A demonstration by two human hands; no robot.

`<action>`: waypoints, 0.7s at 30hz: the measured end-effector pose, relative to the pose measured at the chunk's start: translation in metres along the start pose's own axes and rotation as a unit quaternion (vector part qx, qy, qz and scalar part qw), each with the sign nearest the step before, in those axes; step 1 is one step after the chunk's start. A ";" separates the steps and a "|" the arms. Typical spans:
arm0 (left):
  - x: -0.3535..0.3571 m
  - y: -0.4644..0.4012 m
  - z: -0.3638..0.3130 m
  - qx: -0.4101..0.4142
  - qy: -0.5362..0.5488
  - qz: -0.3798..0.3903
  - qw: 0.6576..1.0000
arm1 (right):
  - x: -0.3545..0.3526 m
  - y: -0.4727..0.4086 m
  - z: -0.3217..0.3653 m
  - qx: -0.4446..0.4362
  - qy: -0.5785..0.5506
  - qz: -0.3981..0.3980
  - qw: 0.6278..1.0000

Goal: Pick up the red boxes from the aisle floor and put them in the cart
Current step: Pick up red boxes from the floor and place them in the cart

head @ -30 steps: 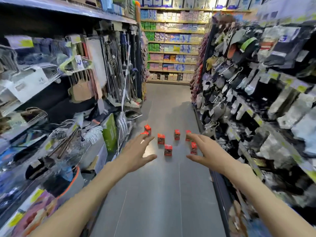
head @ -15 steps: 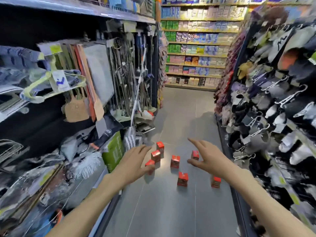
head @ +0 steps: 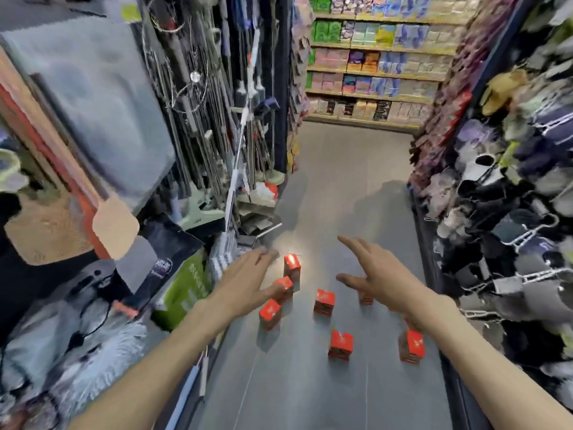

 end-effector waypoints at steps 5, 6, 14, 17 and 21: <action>0.036 -0.104 0.042 0.005 0.009 0.017 1.000 | 0.025 -0.109 -0.066 0.008 -0.015 0.023 1.000; 0.047 -0.124 0.053 0.000 0.011 0.021 1.000 | 0.032 -0.131 -0.080 0.009 -0.016 0.030 0.999; 0.162 -0.270 0.152 -0.072 0.044 0.042 0.996 | 0.107 -0.312 -0.198 -0.003 -0.017 0.090 0.996; 0.223 -0.304 0.194 -0.105 0.064 0.035 0.992 | 0.156 -0.363 -0.231 -0.012 -0.033 0.107 0.994; 0.348 -0.314 0.242 -0.158 0.097 0.062 0.981 | 0.240 -0.407 -0.274 -0.007 -0.072 0.129 0.989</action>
Point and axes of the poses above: each hand's wrist, its own y-axis away from the middle knuckle, its own x-axis out of the palm, z = x × y, the point moved 6 cm from there along -y, towards the middle knuckle, and after that the axes turned 5 degrees about -y, right-handed, at the moved point
